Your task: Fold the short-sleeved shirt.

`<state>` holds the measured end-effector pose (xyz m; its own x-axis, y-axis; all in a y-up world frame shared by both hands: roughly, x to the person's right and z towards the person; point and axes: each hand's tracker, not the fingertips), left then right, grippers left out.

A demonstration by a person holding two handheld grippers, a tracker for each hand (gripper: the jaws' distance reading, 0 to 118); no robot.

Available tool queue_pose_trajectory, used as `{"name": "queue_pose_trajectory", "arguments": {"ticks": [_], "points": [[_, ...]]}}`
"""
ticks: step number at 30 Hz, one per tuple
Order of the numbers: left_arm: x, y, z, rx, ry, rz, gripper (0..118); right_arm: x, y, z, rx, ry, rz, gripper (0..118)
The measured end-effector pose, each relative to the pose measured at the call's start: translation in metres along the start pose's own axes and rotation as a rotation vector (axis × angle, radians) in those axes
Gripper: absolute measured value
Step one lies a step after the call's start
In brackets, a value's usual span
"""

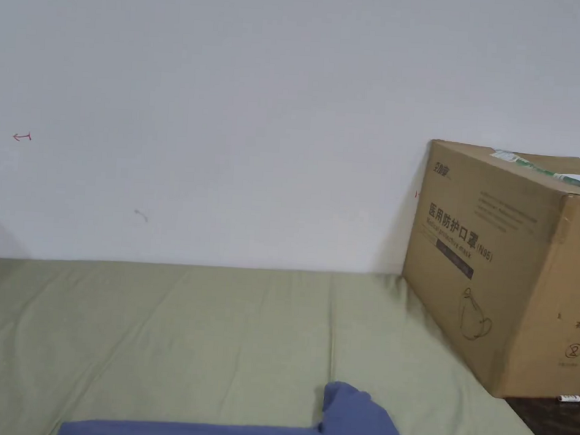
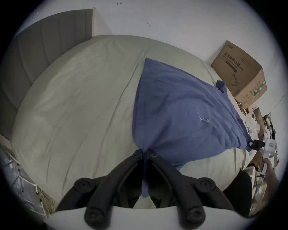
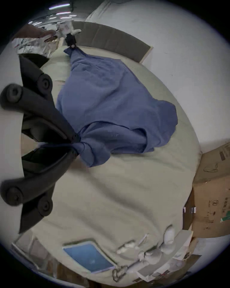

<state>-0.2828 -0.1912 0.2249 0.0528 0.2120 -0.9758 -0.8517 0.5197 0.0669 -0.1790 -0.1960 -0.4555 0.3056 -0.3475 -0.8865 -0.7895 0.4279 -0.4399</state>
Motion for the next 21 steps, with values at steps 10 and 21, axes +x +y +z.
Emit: {"name": "queue_pose_trajectory", "arguments": {"ticks": [10, 21], "points": [[-0.004, -0.048, 0.028, -0.07, -0.05, 0.0, 4, 0.003, -0.04, 0.025, -0.037, -0.074, 0.007, 3], [0.048, -0.036, 0.088, 0.183, -0.133, 0.152, 104, -0.062, -0.04, 0.064, 0.198, -0.133, -0.018, 106]]}}
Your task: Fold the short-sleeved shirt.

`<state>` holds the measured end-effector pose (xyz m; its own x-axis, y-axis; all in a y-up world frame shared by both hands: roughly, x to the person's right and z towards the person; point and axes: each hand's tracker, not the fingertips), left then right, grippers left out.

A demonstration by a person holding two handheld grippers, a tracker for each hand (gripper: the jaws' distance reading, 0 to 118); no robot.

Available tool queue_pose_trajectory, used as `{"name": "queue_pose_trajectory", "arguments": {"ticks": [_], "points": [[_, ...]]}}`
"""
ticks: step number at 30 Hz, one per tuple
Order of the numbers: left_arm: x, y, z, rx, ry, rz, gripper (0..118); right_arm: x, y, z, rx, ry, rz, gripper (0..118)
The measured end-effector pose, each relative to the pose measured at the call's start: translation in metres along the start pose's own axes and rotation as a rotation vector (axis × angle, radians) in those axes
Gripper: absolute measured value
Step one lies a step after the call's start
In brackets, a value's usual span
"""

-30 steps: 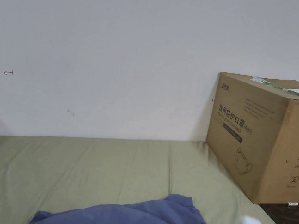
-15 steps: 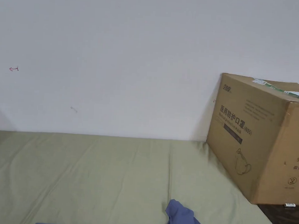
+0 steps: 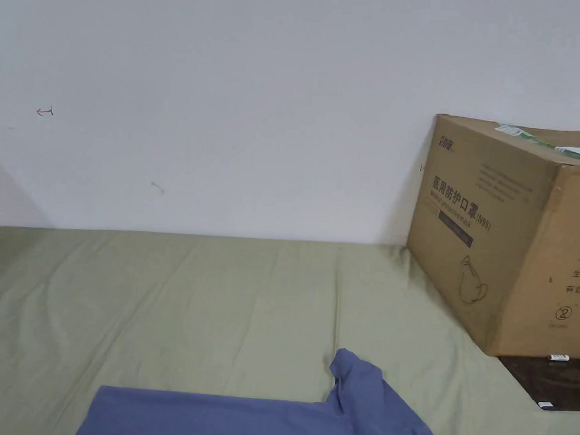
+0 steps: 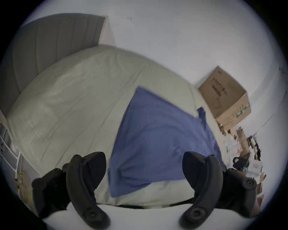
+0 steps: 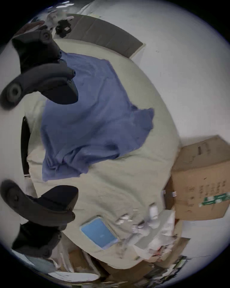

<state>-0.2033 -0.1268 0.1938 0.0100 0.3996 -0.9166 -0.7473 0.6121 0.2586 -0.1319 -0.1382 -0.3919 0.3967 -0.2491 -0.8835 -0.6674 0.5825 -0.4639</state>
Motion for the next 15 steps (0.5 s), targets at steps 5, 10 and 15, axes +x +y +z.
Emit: {"name": "queue_pose_trajectory", "arguments": {"ticks": [5, 10, 15], "points": [[0.044, 0.031, 0.029, 0.261, -0.019, -0.092, 104, -0.063, 0.026, 0.053, 0.271, 0.02, 0.201, 105], [0.08, 0.077, 0.024, 0.419, -0.065, -0.213, 88, -0.109, 0.062, 0.07, 0.468, 0.199, 0.226, 81], [0.115, 0.11, -0.006, 0.404, -0.007, -0.292, 0, -0.143, 0.09, 0.04, 0.515, 0.215, 0.208, 0]]}}
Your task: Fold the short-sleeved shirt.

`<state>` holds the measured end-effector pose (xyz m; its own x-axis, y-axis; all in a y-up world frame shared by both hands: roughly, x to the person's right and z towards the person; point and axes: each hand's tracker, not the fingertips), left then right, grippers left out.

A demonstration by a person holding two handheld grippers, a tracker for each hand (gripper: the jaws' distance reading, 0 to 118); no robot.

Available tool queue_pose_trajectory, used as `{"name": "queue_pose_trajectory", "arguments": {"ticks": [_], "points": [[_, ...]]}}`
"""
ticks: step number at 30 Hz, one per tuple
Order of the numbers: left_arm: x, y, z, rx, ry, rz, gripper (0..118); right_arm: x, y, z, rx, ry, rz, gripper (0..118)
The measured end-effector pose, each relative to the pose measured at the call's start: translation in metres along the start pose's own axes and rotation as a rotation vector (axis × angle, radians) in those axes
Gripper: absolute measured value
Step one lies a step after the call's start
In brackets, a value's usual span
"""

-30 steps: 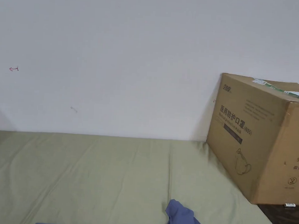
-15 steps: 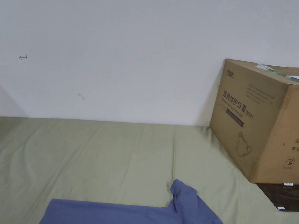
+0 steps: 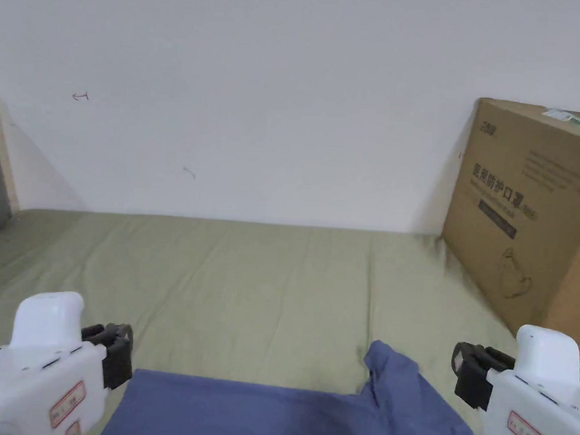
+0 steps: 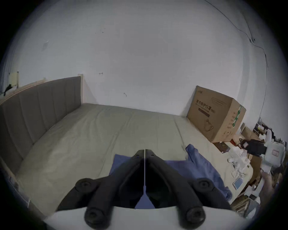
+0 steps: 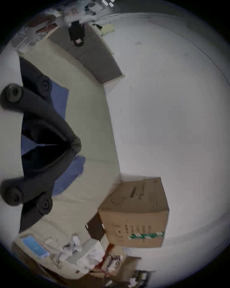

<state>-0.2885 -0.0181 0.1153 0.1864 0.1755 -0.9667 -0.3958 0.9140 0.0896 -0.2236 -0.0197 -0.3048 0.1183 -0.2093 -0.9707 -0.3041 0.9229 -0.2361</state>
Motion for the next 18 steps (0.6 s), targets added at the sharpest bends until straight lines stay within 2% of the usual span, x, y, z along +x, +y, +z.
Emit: {"name": "queue_pose_trajectory", "arguments": {"ticks": [1, 4, 7, 9, 10, 11, 12, 13, 14, 18], "points": [[-0.003, 0.003, -0.008, -0.005, -0.016, 0.004, 0, -0.001, 0.002, -0.007, -0.015, 0.056, -0.033, 0], [-0.016, 0.023, -0.046, -0.102, -0.028, 0.05, 0, -0.007, 0.0, -0.021, -0.022, 0.051, -0.03, 0], [-0.051, 0.039, -0.12, -0.327, 0.012, 0.038, 0, -0.004, -0.005, -0.036, -0.073, 0.071, -0.007, 0], [-0.077, 0.033, -0.174, -0.522, -0.011, 0.094, 1, 0.001, -0.013, -0.047, -0.131, 0.065, -0.028, 0], [-0.081, 0.026, -0.194, -0.573, -0.014, 0.12, 13, 0.004, -0.017, -0.053, -0.163, 0.068, -0.043, 0], [-0.081, 0.018, -0.213, -0.605, 0.01, 0.109, 48, 0.008, -0.022, -0.058, -0.187, 0.072, -0.055, 0], [-0.087, 0.009, -0.229, -0.616, 0.027, 0.091, 77, 0.018, -0.022, -0.067, -0.198, 0.07, -0.06, 0], [-0.092, 0.002, -0.244, -0.627, 0.045, 0.067, 99, 0.022, -0.026, -0.071, -0.206, 0.064, -0.062, 0], [-0.106, -0.009, -0.264, -0.644, 0.032, 0.069, 109, 0.027, -0.031, -0.075, -0.217, 0.058, -0.068, 0], [-0.118, -0.041, -0.315, -0.732, 0.06, 0.051, 107, 0.041, -0.043, -0.086, -0.276, 0.035, -0.126, 0]]}}
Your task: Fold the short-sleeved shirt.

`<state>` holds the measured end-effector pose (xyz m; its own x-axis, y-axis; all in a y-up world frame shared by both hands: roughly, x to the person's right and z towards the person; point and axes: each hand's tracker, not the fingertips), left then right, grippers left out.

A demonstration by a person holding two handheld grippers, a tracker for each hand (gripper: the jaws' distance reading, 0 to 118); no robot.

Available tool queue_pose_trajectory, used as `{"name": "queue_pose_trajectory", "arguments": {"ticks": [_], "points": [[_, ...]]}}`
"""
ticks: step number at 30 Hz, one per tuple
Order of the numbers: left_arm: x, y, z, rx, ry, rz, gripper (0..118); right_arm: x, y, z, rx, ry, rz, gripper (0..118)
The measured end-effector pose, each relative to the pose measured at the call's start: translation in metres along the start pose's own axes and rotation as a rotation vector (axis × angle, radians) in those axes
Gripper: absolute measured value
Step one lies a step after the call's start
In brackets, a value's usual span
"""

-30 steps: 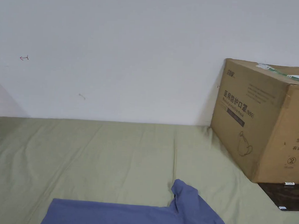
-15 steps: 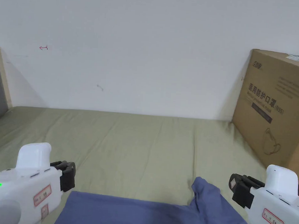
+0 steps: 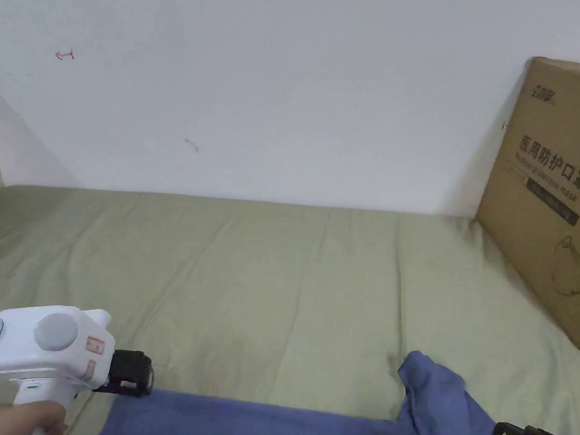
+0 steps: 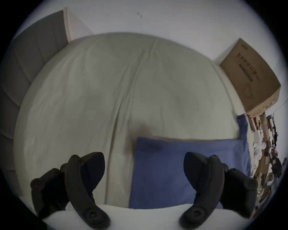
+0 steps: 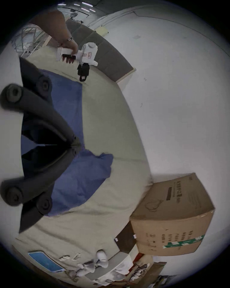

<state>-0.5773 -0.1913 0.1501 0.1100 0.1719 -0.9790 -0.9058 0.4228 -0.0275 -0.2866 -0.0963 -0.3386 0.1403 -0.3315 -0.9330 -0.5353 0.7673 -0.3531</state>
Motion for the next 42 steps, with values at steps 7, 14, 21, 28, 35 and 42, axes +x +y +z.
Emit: {"name": "queue_pose_trajectory", "arguments": {"ticks": [7, 14, 21, 28, 35, 42], "points": [[0.022, -0.02, -0.033, -0.038, 0.08, -0.199, 92, 0.039, 0.008, -0.028, -0.063, -0.071, -0.025, 0], [0.006, -0.042, 0.023, 0.154, -0.072, -0.204, 2, 0.101, 0.051, -0.116, -0.194, -0.105, -0.059, 11], [-0.016, -0.05, 0.048, 0.13, -0.021, -0.177, 2, 0.132, 0.076, -0.239, -0.457, -0.208, -0.035, 92], [-0.019, -0.06, 0.047, 0.09, 0.004, -0.189, 2, 0.118, 0.071, -0.26, -0.54, -0.265, 0.054, 10], [-0.008, -0.061, 0.095, 0.204, -0.032, -0.172, 2, 0.105, 0.101, -0.182, -0.361, -0.133, -0.005, 0], [0.011, -0.047, 0.211, 0.418, -0.091, -0.118, 2, 0.065, 0.164, -0.023, -0.079, -0.061, 0.029, 0]]}}
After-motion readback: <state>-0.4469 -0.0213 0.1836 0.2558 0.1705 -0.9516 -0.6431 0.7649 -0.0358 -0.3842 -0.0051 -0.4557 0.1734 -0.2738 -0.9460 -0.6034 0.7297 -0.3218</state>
